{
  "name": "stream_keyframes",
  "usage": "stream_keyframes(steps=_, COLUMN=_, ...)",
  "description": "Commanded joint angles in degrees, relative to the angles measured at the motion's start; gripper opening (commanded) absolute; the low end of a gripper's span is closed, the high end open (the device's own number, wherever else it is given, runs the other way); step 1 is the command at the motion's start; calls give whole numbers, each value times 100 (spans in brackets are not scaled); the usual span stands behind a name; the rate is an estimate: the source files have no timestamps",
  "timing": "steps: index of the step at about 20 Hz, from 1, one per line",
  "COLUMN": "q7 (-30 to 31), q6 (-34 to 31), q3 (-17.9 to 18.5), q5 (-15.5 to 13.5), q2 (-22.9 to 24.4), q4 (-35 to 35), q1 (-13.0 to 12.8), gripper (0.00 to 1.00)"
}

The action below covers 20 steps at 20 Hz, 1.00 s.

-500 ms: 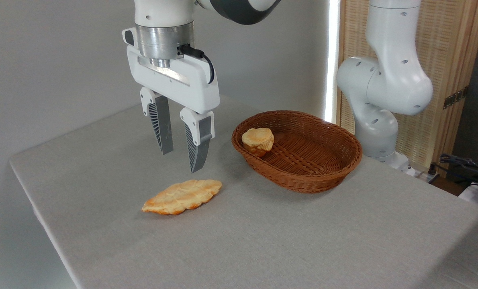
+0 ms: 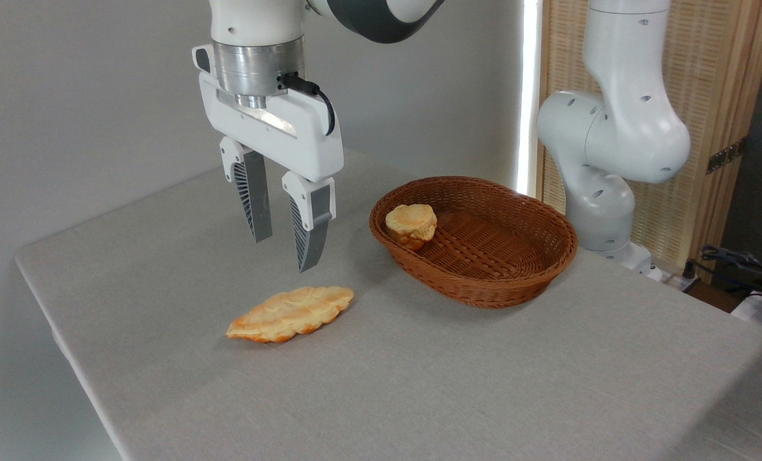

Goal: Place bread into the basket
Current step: 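Lower the open gripper down onto the flat golden bread slice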

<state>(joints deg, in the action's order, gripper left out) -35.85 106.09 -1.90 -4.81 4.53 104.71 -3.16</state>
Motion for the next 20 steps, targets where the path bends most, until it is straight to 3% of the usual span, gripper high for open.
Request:
stream_keyframes(steps=1, q7=-54, q6=-36, q3=40, q5=-214, q2=4, q4=-29, q1=26, gripper=100)
stream_keyframes(steps=11, q7=-63, q6=-36, q3=-30, q5=-222, q2=-268, q4=15, q1=-27, gripper=100)
stream_keyframes(steps=14, q7=-273, q6=-27, q3=-30, q5=-196, q2=-391, q4=50, q1=-123, gripper=95)
stream_keyframes(steps=16, q7=-309, q6=-18, q3=-30, q5=-196, q2=-461, q4=50, q1=-124, gripper=100)
stream_keyframes(steps=20, q7=-370, q6=34, q3=-39, q5=-187, q2=-654, q4=76, q1=-264, gripper=100)
